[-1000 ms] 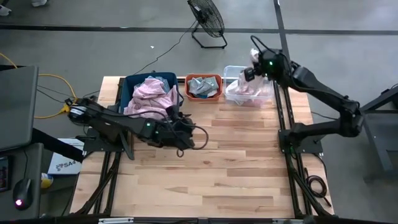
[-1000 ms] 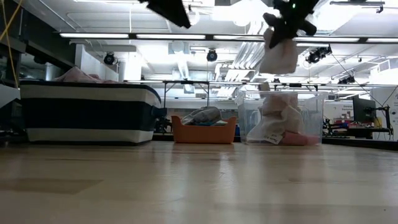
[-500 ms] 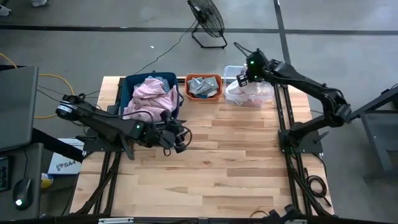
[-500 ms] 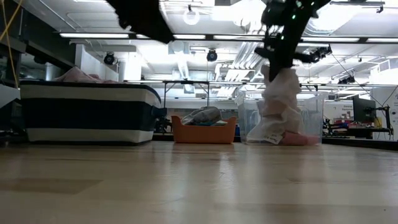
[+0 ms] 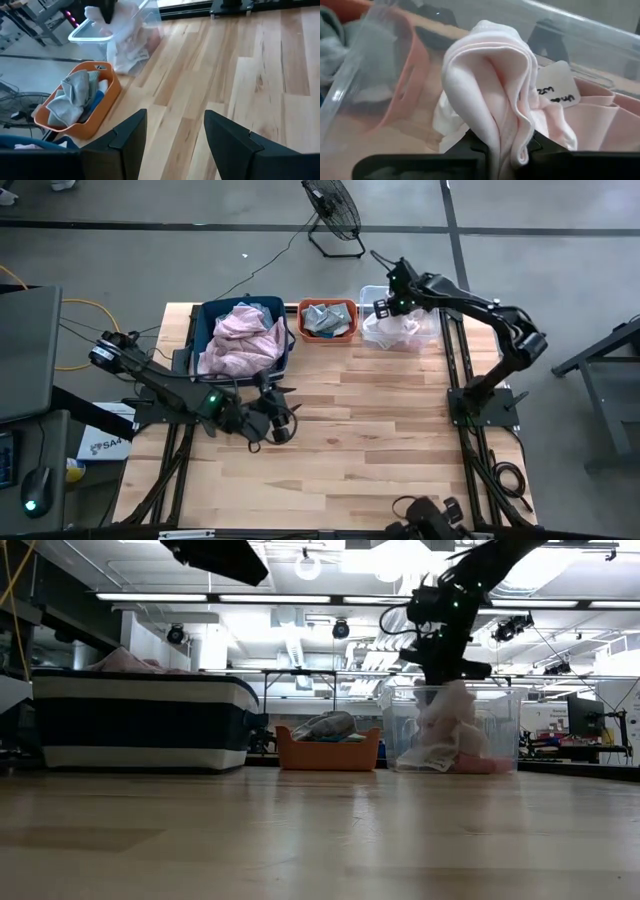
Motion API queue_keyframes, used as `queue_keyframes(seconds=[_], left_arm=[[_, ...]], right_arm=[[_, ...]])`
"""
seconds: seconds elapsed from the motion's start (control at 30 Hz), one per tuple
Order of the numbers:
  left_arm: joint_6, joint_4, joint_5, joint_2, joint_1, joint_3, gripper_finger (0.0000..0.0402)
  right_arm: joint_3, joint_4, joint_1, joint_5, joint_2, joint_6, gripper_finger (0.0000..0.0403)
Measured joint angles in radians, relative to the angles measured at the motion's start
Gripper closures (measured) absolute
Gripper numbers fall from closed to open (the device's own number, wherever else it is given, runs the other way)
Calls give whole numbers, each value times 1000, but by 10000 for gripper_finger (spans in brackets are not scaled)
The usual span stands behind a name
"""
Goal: Pick & Place Cloths
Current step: Put the light pink underwear into the transparent bin
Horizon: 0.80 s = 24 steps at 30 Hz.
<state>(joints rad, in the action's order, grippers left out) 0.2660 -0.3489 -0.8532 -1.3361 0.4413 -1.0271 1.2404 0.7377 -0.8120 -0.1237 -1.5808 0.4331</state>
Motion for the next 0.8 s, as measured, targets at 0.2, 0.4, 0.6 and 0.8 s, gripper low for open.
queue_keyframes(seconds=[0.2, 0.4, 0.6, 0.8], left_arm=[[8, 3, -20, 0, 5, 0, 211], [9, 2, -36, 0, 4, 0, 211], [9, 2, -36, 0, 4, 0, 211], [9, 2, -36, 0, 4, 0, 211]], right_arm=[[0, -8, -62, 84, -27, 35, 374], [0, -9, -75, 105, -70, 54, 374], [0, -9, -79, 154, -133, 67, 374], [0, -10, -79, 186, -177, 51, 365]])
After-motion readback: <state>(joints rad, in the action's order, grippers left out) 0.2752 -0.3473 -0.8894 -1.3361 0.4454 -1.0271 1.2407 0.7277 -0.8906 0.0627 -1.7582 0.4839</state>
